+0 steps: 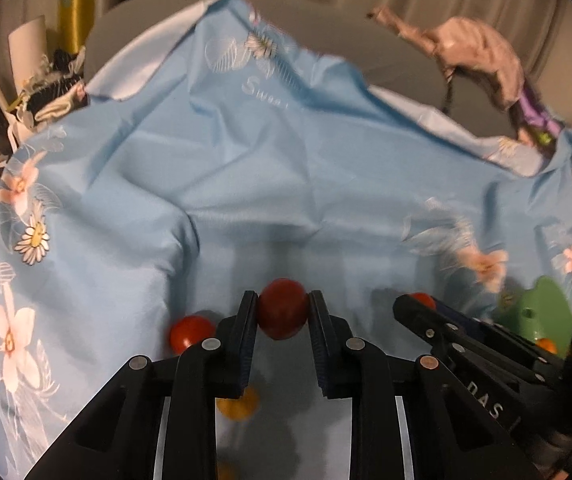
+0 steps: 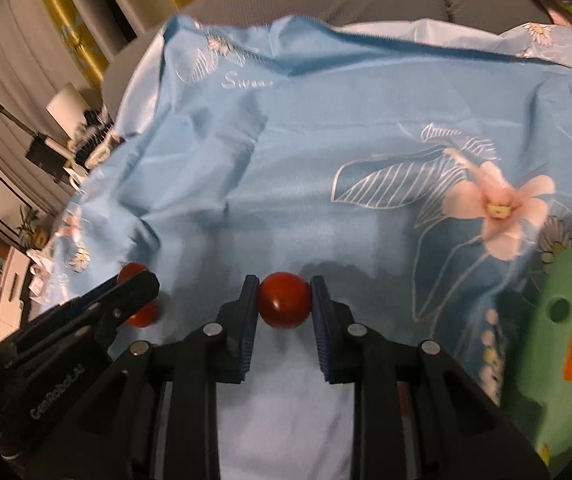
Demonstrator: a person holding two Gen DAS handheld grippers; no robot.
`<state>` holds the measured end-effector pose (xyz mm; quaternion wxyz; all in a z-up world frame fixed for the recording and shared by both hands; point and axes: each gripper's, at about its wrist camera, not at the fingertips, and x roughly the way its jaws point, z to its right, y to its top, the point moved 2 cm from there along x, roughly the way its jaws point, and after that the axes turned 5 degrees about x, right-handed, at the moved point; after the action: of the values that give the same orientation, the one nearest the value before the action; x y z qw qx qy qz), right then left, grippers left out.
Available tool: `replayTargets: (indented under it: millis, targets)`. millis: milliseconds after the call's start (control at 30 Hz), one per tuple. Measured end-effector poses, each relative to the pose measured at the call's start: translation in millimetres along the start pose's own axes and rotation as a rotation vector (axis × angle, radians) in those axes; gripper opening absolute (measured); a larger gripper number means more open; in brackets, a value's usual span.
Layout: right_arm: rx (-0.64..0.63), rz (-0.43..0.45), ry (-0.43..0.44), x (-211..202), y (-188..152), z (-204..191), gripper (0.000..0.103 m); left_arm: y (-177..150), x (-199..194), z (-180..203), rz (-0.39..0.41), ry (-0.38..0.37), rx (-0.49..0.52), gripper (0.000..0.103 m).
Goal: Organize fruits
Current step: 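Carry the cherry tomatoes over the green bowl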
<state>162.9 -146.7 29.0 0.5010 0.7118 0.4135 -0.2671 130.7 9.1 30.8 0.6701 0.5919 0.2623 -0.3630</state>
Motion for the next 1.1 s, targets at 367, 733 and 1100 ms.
replayTargets:
  millis: [367,733,1100]
  targets:
    - [-0.009,0.176,0.065,-84,-8,-8,0.026,-5,-68,29,0.163,-0.061,0.031,0.025]
    - [0.024,0.351,0.036,-161,-17,20,0.026,-17,-101,71,0.251,-0.172,0.065,0.025]
    - [0.129,0.447,-0.164,-201,-34,68,0.026,-28,-102,137,0.244,-0.315,0.172,0.025]
